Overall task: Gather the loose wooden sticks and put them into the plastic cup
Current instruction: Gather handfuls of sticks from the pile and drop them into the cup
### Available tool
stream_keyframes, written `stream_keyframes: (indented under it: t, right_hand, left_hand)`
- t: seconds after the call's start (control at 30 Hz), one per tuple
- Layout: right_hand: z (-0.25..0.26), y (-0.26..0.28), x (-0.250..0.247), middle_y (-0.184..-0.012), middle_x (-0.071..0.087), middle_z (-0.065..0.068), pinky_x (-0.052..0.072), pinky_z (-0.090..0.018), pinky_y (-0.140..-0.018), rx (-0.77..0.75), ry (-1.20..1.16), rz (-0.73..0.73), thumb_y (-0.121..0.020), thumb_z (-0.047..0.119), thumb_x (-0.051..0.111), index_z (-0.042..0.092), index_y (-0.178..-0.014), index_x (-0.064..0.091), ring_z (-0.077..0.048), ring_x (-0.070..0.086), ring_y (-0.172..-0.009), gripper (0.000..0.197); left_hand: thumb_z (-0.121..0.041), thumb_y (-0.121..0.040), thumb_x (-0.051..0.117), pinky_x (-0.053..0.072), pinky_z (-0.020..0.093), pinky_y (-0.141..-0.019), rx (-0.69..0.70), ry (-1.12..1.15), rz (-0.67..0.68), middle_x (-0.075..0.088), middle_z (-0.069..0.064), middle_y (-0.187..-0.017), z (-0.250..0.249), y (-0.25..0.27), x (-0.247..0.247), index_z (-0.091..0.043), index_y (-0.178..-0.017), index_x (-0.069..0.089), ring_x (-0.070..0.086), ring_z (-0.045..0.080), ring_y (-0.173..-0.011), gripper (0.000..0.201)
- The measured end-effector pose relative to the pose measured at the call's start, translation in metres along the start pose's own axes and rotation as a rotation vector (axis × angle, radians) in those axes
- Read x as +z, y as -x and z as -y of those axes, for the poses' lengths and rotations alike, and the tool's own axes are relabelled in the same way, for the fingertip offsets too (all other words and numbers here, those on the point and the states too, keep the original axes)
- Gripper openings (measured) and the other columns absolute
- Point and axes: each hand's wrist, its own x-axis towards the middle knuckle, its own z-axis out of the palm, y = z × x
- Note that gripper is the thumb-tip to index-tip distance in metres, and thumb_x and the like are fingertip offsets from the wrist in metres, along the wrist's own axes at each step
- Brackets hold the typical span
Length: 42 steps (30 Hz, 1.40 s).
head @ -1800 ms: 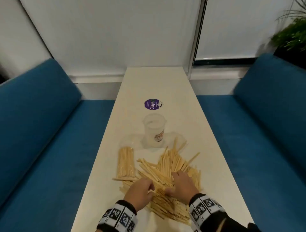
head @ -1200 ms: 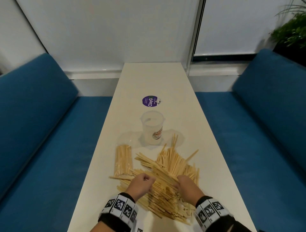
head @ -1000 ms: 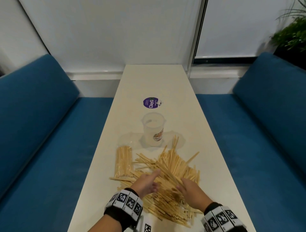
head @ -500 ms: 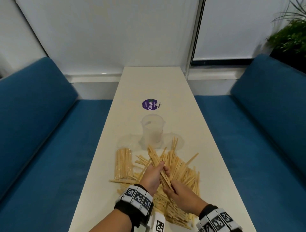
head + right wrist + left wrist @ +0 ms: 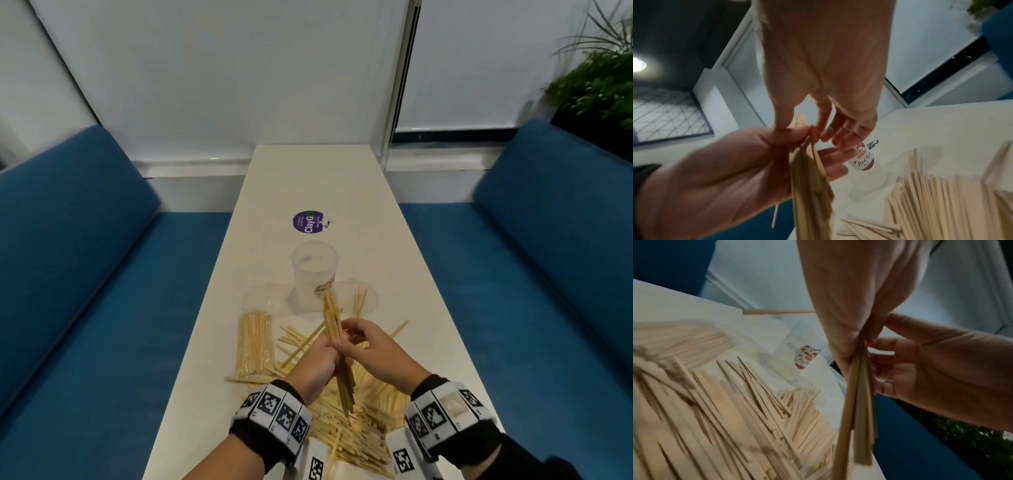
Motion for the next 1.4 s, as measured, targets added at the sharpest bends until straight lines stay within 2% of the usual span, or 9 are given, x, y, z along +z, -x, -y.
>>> stream_keyframes:
  t: [0.13,0.27,0.4,0.53,0.67,0.83,0.97,1.13,1.4]
  right_hand:
    - [0.012,0.001,-0.002,-0.089,0.054,0.0,0.049,-0.016,-0.057,0.003,-0.112,0.086,-0.091,0.029,0.058,0.003,-0.104,0.061,-0.007,0.056,-0.068,0.029]
    - [0.013,0.002,0.005,-0.092,0.05,-0.005,0.043,-0.017,-0.051,0.028,-0.201,0.021,-0.094,0.025,0.054,0.008,-0.099,0.059,-0.011,0.051,-0.063,0.019]
    - [0.011,0.004,0.012,-0.085,0.059,-0.002,0.045,-0.018,-0.061,0.048,-0.262,-0.025,-0.097,0.024,0.049,0.009,-0.101,0.057,-0.011,0.055,-0.071,0.018]
    - [0.01,0.003,0.016,-0.112,0.063,0.0,0.048,-0.025,-0.09,0.066,-0.298,-0.06,-0.099,0.026,0.043,0.014,-0.116,0.055,-0.011,0.059,-0.105,0.025]
    - [0.009,0.006,0.014,-0.1,0.064,0.005,0.049,-0.014,-0.074,0.032,-0.407,-0.132,-0.101,0.023,0.038,0.014,-0.106,0.059,0.003,0.062,-0.09,0.024]
    - [0.0,0.006,0.006,-0.078,0.059,-0.001,0.053,-0.031,-0.076,0.038,-0.614,-0.271,-0.101,0.019,0.034,0.008,-0.09,0.043,-0.016,0.064,-0.081,0.018]
    - [-0.002,0.011,-0.006,-0.073,0.048,-0.001,0.047,-0.03,-0.072,0.009,-0.58,-0.231,-0.101,0.019,0.033,0.011,-0.087,0.041,-0.011,0.054,-0.063,0.018]
    - [0.002,0.02,-0.008,-0.07,0.047,0.002,0.047,-0.027,-0.069,-0.021,-0.549,-0.101,-0.101,0.021,0.033,0.013,-0.09,0.043,-0.01,0.049,-0.062,0.017]
    - [0.007,0.025,-0.008,-0.072,0.046,0.001,0.047,-0.024,-0.069,-0.024,-0.519,-0.049,-0.101,0.022,0.034,0.011,-0.095,0.043,-0.011,0.047,-0.065,0.015]
  left_hand:
    - [-0.005,-0.1,0.032,0.049,0.016,-0.063,0.067,-0.228,0.062,0.056,0.0,-0.097,-0.004,0.005,0.0,-0.012,-0.12,0.046,0.057,0.003,-0.073,0.026]
    - [-0.009,-0.101,0.03,0.044,0.015,-0.052,0.107,-0.284,0.064,0.052,-0.003,-0.079,-0.01,0.01,0.0,-0.007,-0.116,0.046,0.054,-0.001,-0.053,0.022]
    - [-0.014,-0.1,0.035,0.048,0.034,-0.067,0.108,-0.307,0.052,0.059,0.005,-0.091,-0.011,0.012,0.003,-0.025,-0.114,0.05,0.054,0.018,-0.072,0.023]
    - [-0.013,-0.096,0.046,0.051,0.033,-0.084,0.147,-0.346,0.012,0.06,0.003,-0.108,-0.009,0.013,0.008,-0.031,-0.108,0.047,0.059,0.016,-0.094,0.022]
    - [-0.025,-0.09,0.059,0.049,0.035,-0.097,0.082,-0.298,-0.029,0.059,0.001,-0.119,-0.005,0.007,0.005,-0.014,-0.128,0.041,0.058,0.013,-0.111,0.043]
    - [-0.034,-0.09,0.057,0.044,0.017,-0.09,0.023,-0.682,0.056,0.047,-0.003,-0.135,-0.011,0.025,-0.001,-0.016,-0.139,0.036,0.052,0.007,-0.114,0.056]
    - [-0.026,-0.094,0.051,0.046,0.014,-0.08,0.35,-0.833,-0.218,0.061,-0.006,-0.102,-0.03,0.041,-0.013,-0.019,-0.106,0.062,0.055,0.007,-0.092,0.017]
    - [-0.035,-0.097,0.041,0.021,0.028,-0.104,0.478,-1.188,-0.262,0.039,-0.014,-0.138,-0.045,0.02,-0.018,-0.031,-0.137,0.039,0.03,0.008,-0.13,0.04]
    - [-0.021,-0.094,0.052,0.05,0.031,-0.075,0.439,-0.934,-0.166,0.064,-0.004,-0.078,-0.035,0.016,-0.028,-0.015,-0.093,0.069,0.06,0.014,-0.078,0.018]
